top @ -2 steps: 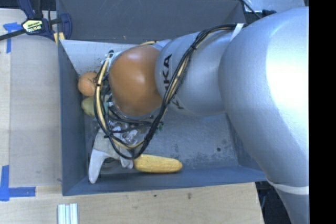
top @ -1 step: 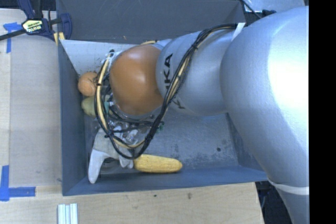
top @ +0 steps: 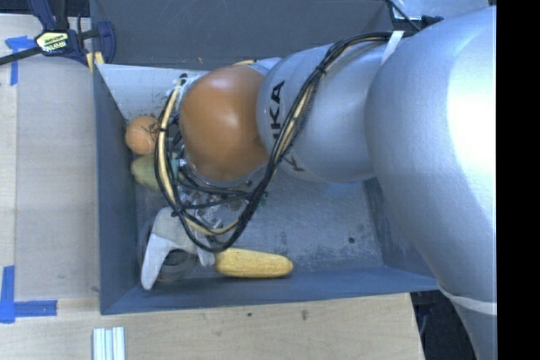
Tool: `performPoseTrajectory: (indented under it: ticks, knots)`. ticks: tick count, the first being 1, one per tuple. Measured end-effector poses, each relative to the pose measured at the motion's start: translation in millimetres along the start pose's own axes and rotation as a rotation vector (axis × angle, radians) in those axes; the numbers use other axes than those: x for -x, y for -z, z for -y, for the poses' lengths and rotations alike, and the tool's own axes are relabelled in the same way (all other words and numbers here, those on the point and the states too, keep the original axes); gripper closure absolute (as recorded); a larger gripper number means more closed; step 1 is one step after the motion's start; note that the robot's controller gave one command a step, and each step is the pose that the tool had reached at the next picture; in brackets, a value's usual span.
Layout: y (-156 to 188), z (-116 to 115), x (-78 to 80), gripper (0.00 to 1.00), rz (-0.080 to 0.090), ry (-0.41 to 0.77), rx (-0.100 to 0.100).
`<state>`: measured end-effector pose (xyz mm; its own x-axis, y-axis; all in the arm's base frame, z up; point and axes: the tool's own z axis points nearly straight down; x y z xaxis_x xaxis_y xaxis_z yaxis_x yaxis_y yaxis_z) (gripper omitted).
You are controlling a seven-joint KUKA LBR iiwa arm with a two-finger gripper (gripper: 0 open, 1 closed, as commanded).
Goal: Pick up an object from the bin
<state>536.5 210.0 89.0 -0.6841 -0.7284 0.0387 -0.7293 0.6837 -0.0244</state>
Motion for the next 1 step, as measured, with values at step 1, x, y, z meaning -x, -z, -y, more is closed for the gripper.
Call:
performPoseTrajectory:
  ticks: [1]
  knots:
    - [18.4, 3.1, -0.7, 1.00, 0.002, -0.003, -0.004]
